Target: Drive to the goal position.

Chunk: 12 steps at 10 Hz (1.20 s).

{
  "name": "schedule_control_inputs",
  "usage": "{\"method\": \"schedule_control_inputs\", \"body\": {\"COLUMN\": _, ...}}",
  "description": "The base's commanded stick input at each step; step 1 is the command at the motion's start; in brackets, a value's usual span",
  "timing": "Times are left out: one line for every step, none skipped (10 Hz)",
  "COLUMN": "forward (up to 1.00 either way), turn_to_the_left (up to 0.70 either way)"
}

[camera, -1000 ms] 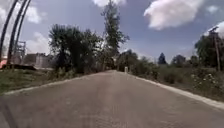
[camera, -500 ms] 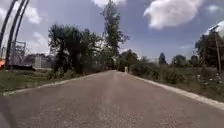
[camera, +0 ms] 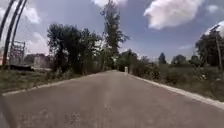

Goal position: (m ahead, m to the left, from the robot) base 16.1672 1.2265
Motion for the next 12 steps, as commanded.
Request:
{"method": "schedule_control_inputs", "body": {"forward": 0.50, "turn_to_the_left": 0.00}}
{"method": "schedule_control_inputs", "body": {"forward": 0.50, "turn_to_the_left": 0.00}}
{"method": "schedule_control_inputs", "body": {"forward": 0.50, "turn_to_the_left": 0.00}}
{"method": "schedule_control_inputs", "body": {"forward": 0.50, "turn_to_the_left": 0.00}}
{"method": "schedule_control_inputs", "body": {"forward": 0.50, "turn_to_the_left": 0.00}}
{"method": "schedule_control_inputs", "body": {"forward": 0.50, "turn_to_the_left": 0.00}}
{"method": "schedule_control_inputs", "body": {"forward": 0.50, "turn_to_the_left": 0.00}}
{"method": "schedule_control_inputs", "body": {"forward": 0.50, "turn_to_the_left": 0.00}}
{"method": "schedule_control_inputs", "body": {"forward": 0.50, "turn_to_the_left": 0.00}}
{"method": "schedule_control_inputs", "body": {"forward": 0.50, "turn_to_the_left": 0.00}}
{"method": "schedule_control_inputs", "body": {"forward": 0.50, "turn_to_the_left": 0.00}}
{"method": "schedule_control_inputs", "body": {"forward": 0.50, "turn_to_the_left": 0.00}}
